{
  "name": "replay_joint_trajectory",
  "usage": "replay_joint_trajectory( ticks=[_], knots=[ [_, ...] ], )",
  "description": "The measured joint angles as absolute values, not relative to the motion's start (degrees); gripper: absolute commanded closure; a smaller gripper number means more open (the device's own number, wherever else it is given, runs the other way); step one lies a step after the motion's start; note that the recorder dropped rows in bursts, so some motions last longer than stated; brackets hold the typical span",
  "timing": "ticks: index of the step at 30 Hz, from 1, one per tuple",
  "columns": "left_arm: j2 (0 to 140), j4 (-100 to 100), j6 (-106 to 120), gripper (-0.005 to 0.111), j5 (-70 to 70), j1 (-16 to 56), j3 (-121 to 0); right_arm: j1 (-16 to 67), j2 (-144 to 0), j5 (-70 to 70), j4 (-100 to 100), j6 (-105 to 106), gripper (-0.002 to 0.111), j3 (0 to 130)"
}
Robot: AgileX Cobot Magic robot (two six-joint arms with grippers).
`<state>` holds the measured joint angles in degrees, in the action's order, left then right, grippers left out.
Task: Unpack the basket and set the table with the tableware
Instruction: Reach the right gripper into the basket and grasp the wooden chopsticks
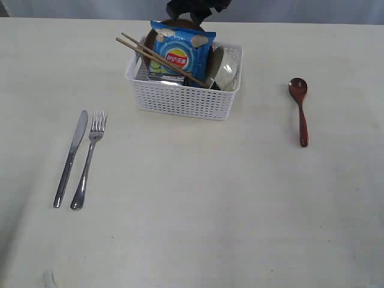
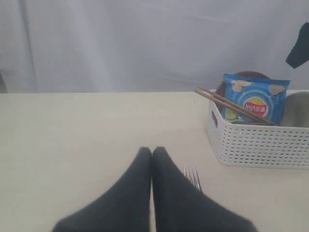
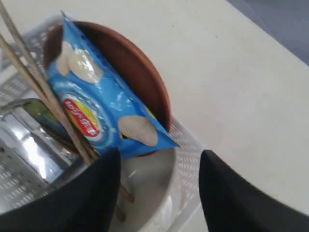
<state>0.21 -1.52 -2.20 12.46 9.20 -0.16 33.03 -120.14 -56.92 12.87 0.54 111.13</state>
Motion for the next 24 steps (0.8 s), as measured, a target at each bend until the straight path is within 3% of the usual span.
replay_joint_trajectory(
  ticks=[11, 24],
  knots=[
    [0.21, -1.52, -2.20, 0.107, 12.46, 9.20, -0.16, 33.03, -121.04, -58.87, 17.60, -13.41, 0.060, 111.13],
    [0.21, -1.52, -2.20, 0.107, 12.46, 9.20, -0.16, 37.56, -124.37, -55.94, 14.61, -6.40, 0.060, 111.13]
  ],
)
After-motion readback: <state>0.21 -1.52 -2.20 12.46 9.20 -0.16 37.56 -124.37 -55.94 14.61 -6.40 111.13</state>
